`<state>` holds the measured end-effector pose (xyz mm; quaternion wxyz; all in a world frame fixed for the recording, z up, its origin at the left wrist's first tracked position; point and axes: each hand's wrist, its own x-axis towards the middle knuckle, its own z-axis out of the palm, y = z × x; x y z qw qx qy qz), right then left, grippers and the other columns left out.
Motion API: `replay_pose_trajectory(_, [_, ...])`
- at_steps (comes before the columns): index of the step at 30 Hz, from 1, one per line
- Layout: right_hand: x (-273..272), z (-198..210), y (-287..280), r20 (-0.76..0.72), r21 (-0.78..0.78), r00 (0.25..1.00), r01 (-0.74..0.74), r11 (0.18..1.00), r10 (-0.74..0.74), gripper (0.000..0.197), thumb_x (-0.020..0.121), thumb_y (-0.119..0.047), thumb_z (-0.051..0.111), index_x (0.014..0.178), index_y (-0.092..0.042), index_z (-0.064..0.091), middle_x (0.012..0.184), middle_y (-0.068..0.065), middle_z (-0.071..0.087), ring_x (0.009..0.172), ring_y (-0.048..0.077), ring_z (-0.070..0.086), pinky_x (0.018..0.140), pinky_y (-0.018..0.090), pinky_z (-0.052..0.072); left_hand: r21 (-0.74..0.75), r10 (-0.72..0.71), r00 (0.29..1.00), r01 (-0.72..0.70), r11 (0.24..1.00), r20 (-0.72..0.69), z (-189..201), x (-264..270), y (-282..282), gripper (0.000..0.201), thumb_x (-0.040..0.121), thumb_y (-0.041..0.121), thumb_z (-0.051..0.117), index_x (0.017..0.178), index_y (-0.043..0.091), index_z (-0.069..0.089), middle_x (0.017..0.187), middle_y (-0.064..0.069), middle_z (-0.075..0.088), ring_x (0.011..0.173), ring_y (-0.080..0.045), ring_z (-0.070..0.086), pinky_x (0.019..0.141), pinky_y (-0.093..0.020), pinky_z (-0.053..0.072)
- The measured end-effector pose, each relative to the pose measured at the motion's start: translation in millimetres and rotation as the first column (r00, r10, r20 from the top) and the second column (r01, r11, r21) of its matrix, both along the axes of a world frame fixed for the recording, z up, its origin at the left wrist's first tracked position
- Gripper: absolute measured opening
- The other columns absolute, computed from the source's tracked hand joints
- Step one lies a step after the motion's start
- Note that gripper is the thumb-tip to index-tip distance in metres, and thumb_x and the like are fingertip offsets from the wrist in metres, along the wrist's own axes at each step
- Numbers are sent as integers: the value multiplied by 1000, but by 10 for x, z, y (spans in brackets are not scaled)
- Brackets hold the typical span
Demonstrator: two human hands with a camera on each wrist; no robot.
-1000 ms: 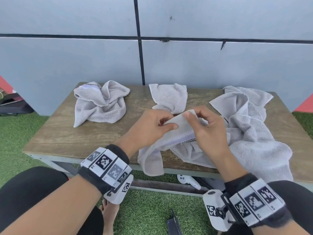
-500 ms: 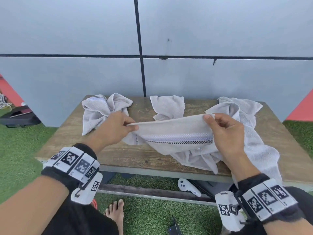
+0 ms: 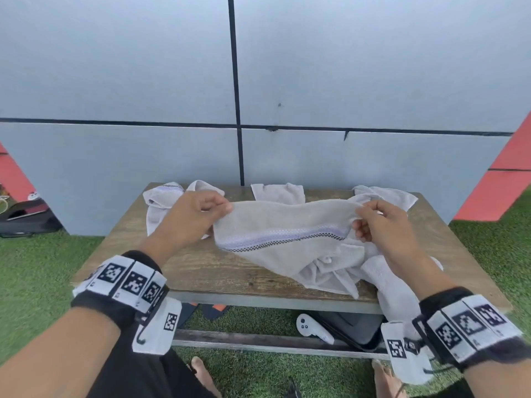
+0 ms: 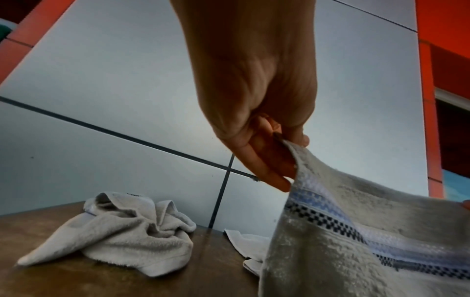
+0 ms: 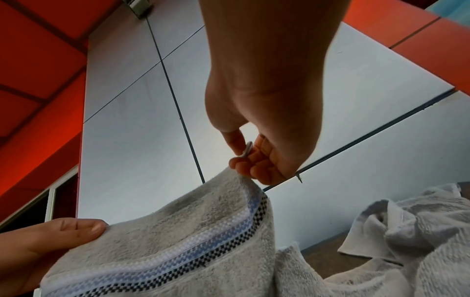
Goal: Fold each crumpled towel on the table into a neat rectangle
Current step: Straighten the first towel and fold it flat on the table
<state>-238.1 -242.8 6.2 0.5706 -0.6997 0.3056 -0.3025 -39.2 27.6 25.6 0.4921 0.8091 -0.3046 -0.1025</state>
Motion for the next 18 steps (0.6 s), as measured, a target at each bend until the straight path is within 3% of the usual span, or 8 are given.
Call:
replay_pose_trajectory(1, [0,9,5,-22,-1,999,-32,999,32,18,96,-10,59,78,-11,59,61,5,67,53,17,55,56,29,46,-11,-25,1000,25,1000,-8,-31,-5,-23,14,94,25,68,91,12,73,77,5,75,70,-8,69,69,-30,59])
replay_pose_trajectory(4, [22,-64,47,-144,-37,974,-182,983,175,13,95,-13,64,82,-11,62,71,10,70,61,17,61,60,29,47,5,-106,993,106,994,-43,-151,-26,-111,9,93,18,70,95,10,72,81,4,76,72,-4,68,73,-22,54])
replay_pose_trajectory(6, [81,-204,78,-269,-138,935,-276,951,232,12,92,-20,70,81,-16,68,74,8,72,65,14,63,66,29,48,58,-213,967,223,973,-142,-261,-51,-199,10,92,10,71,102,9,71,88,-2,77,77,-7,70,72,-22,55])
replay_pose_trajectory(8, [186,-413,72,-372,-233,899,-332,914,231,15,88,-28,73,74,-24,69,76,4,72,74,18,64,76,35,51,155,-305,930,338,928,-204,-422,-55,-308,14,89,5,73,102,12,72,94,-9,78,80,-8,69,73,-20,54])
replay_pose_trajectory(10, [294,-644,64,-472,-318,859,-377,870,200,18,86,-33,74,70,-30,66,81,0,71,90,23,64,89,42,49,233,-324,926,364,902,-192,-597,-53,-447,13,86,9,77,93,20,74,95,-12,77,82,-8,67,83,-24,52])
replay_pose_trajectory(13, [400,-938,123,-616,-432,785,-408,804,67,8,86,-40,70,81,-38,63,110,3,62,120,27,46,107,44,34,240,-289,950,309,920,-116,-792,-115,-680,5,85,12,79,87,13,75,95,8,75,85,-1,67,88,-23,48])
replay_pose_trajectory(16, [432,-1155,214,-666,-405,740,-459,791,88,8,88,-40,61,84,-35,56,107,2,54,112,32,47,101,44,39,235,-200,979,202,951,-33,-963,-122,-857,9,83,16,80,82,17,72,118,9,57,109,-4,56,100,-27,39])
replay_pose_trajectory(18, [428,-1183,268,-610,-386,761,-528,757,221,13,85,-37,60,76,-35,51,93,-6,51,99,27,49,90,40,42,306,-275,956,292,906,-99,-1038,-111,-898,15,83,18,80,78,25,68,130,7,52,118,-8,50,107,-33,36])
